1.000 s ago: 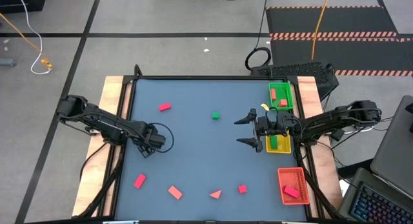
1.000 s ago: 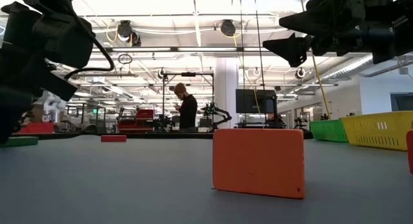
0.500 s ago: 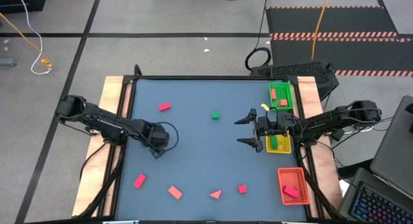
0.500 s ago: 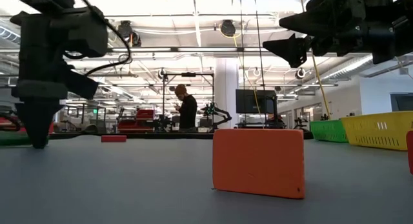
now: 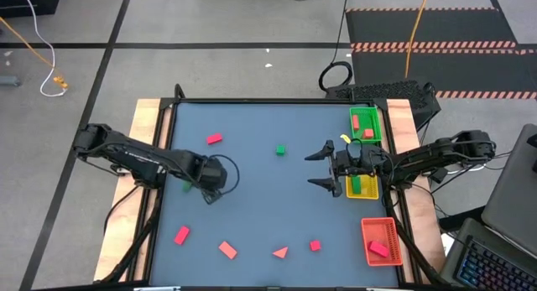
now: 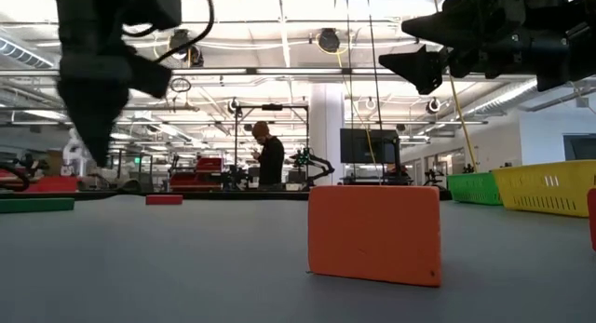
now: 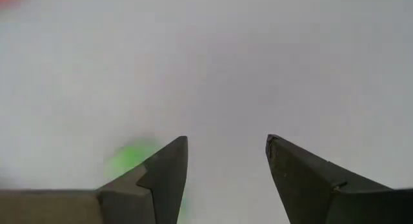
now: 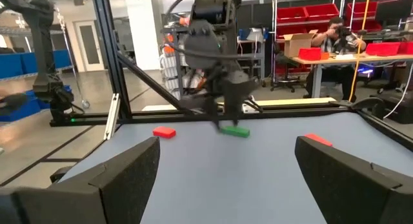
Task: Sort & place blocks by color
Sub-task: Put the left green block into the yellow basket
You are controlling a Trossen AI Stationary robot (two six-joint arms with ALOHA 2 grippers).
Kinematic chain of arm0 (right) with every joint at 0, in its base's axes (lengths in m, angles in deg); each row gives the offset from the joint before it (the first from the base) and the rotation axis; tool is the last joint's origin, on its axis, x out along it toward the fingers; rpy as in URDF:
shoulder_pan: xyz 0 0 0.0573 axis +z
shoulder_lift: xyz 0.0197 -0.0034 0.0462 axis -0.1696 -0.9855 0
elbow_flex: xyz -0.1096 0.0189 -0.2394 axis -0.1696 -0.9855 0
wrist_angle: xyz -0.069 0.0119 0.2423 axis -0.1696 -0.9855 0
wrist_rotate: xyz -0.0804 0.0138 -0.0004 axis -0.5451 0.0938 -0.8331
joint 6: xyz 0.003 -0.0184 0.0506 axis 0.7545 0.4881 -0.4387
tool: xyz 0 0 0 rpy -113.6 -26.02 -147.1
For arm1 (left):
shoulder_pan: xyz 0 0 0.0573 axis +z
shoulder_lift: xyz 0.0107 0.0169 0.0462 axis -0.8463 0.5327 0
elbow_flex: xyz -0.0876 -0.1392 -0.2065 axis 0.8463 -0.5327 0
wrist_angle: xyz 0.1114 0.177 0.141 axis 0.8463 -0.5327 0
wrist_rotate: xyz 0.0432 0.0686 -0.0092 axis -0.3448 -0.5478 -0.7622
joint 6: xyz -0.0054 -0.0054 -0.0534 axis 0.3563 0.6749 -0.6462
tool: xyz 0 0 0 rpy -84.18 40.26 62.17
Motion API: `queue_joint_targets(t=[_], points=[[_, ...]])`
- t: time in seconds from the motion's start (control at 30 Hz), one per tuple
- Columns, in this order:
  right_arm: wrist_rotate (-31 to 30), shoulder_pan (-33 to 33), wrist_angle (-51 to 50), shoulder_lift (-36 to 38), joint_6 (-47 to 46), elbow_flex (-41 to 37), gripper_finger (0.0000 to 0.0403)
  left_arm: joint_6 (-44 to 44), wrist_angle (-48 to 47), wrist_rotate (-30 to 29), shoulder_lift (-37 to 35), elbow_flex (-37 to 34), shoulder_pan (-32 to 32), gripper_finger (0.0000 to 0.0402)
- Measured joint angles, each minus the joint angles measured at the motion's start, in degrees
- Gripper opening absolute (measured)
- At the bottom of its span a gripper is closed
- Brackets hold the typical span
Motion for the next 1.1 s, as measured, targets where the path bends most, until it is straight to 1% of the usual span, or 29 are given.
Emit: queue_joint_targets(t=[0.07, 0.1, 0.17, 0.2, 0.27, 0.47, 0.63, 0.73, 0.9, 0.93, 1.0, 1.1], points=[[0.0, 0.0, -0.1, 0.0, 0.0, 0.0, 0.0352, -5.3, -8.2, -3.0, -0.1, 1.4, 0.4, 0.0214], [0.0, 0.0, -0.1, 0.0, 0.0, 0.0, 0.0352, -8.0, -11.1, -3.4, -0.1, 1.4, 0.8, 0.0214], [0.0, 0.0, -0.1, 0.0, 0.0, 0.0, 0.0352, -12.8, -15.6, -3.1, -0.1, 0.3, 1.3, 0.0214], [0.0, 0.0, 0.0, 0.0, 0.0, 0.0, 0.0352, -14.4, -16.0, -2.6, -0.1, -0.6, 1.6, 0.0214], [0.0, 0.0, -0.1, 0.0, 0.0, 0.0, 0.0352, -15.8, -13.5, -1.2, -0.1, -3.1, 2.0, 0.0214], [0.3, 0.1, -0.4, 0.0, 0.0, 0.0, 0.0352, -15.4, -3.9, 3.2, 0.0, -11.3, 4.1, 0.0214], [0.3, 0.1, -0.3, 0.0, 0.0, 0.0, 0.0352, -14.1, 0.5, 3.9, -0.2, -15.0, 5.5, 0.0214], [0.3, 0.1, -0.3, 0.0, 0.0, 0.0, 0.0352, -11.5, 3.2, 4.4, -0.4, -16.2, 6.1, 0.0214], [0.3, 0.1, -0.3, 0.0, 0.0, 0.0, 0.0352, -10.4, 2.4, 4.2, -0.1, -14.8, 6.4, 0.0211], [0.3, 0.1, -0.2, 0.0, 0.0, 0.0, 0.0352, -10.1, 2.1, 4.2, 0.0, -14.6, 6.4, 0.0205], [-0.2, 0.1, -0.2, 0.0, 0.0, 0.0, 0.0352, -9.2, 2.8, 4.1, 0.0, -14.1, 6.4, 0.018], [-2.2, 0.1, 0.0, 0.0, 0.4, 0.0, 0.0352, -7.4, 6.0, 3.7, 0.0, -13.5, 6.5, 0.0118]])
